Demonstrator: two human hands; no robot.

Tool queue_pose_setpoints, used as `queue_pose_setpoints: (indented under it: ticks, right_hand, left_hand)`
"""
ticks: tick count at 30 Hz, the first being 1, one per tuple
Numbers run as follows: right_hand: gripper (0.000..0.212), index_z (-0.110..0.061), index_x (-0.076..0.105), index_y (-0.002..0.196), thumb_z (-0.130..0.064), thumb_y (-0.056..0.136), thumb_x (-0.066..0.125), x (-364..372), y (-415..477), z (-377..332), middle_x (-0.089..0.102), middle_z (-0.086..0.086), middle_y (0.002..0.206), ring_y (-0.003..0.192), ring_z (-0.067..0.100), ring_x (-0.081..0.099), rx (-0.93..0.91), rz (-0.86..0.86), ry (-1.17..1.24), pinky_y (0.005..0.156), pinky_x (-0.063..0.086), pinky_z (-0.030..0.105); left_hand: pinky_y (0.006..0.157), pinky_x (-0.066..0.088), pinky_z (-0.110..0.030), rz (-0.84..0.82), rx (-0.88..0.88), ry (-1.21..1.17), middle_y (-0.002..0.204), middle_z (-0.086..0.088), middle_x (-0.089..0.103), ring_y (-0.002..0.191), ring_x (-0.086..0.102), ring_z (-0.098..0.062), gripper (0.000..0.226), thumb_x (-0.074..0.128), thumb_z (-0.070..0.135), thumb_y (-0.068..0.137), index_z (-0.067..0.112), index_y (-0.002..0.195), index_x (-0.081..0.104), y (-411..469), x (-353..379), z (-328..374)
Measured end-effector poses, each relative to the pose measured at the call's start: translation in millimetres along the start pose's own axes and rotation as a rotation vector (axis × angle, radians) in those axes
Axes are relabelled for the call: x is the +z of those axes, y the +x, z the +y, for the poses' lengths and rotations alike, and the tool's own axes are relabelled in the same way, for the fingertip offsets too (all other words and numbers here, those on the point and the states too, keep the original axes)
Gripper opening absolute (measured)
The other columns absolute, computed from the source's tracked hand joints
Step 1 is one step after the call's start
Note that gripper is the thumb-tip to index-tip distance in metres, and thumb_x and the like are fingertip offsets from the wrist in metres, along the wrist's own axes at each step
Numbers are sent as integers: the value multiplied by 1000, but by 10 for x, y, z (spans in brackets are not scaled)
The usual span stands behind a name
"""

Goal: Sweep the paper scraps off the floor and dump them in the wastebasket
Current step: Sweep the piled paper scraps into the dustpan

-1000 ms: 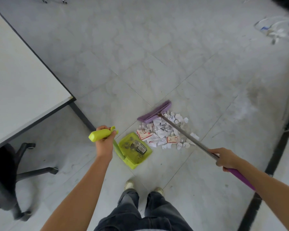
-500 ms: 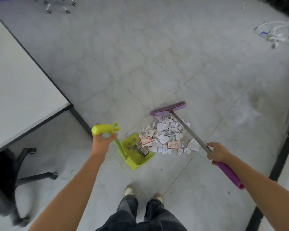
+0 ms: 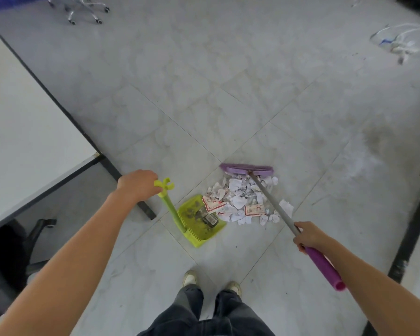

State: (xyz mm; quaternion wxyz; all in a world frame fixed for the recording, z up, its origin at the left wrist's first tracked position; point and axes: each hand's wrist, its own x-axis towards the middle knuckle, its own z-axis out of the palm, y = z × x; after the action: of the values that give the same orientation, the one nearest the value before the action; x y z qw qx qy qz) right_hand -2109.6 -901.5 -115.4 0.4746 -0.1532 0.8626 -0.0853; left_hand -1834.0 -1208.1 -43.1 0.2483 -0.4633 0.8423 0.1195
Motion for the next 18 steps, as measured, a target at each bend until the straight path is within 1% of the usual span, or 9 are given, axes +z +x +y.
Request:
queue_pose_setpoints:
  ticks: [2,5,6,8,10,13,16,17,18]
  right_hand:
    - [46,9,43,124,12,78,47,63,-111,82,48,10,61,28,10,46,0,-12,-29,32,39,18]
    - [50,3,42,128,11,79,46,143,-302,212,46,10,63,27,8,45,-3,-31,-79,32,38,18]
    - [52,1,42,129,10,79,46,165,-360,255,46,9,63,26,7,45,-7,-39,-107,32,38,19]
    - [57,-4,40,133,9,78,46,191,-456,347,47,9,63,24,7,45,-19,-57,-160,33,39,20]
    - [65,-9,33,139,7,78,47,198,-535,434,50,8,64,26,7,47,-9,-79,-192,35,42,20]
    - [71,-13,25,143,5,78,48,207,-694,483,51,5,69,27,6,49,-15,-114,-242,38,43,18]
    - [72,-16,25,144,3,78,48,187,-830,495,52,4,84,30,6,50,-34,-129,-271,40,44,16]
    - [72,-17,26,144,3,78,48,165,-865,504,53,4,87,30,6,51,-37,-129,-274,41,44,16]
    - [71,-18,28,143,3,78,49,135,-895,523,54,4,86,31,7,51,-36,-126,-270,42,44,15]
  left_hand:
    - [72,39,-27,26,12,159,115,-3,60,109,58,-22,32,48,38,93,18,116,58,8,13,96]
    - [70,37,-26,42,32,256,108,-5,60,101,59,-24,31,48,34,96,13,116,57,9,6,198]
    - [70,37,-27,48,38,266,107,-5,60,99,59,-24,30,48,33,95,12,116,58,20,5,211]
    - [70,38,-27,69,41,265,111,-6,61,104,59,-25,30,50,32,95,12,115,58,48,19,190]
    - [70,39,-28,99,47,254,112,-7,61,106,59,-26,29,50,31,94,11,113,58,51,28,158]
    - [71,43,-29,118,60,228,103,-8,60,104,59,-27,28,52,29,92,9,110,59,51,48,141]
    - [67,40,-28,137,70,200,100,-9,61,103,60,-28,26,54,28,91,9,106,61,59,46,149]
    - [66,39,-28,141,73,193,96,-8,59,102,60,-28,25,54,27,90,9,105,62,60,47,143]
    - [65,39,-27,144,76,191,91,-7,57,100,60,-27,24,54,27,90,9,104,62,59,50,132]
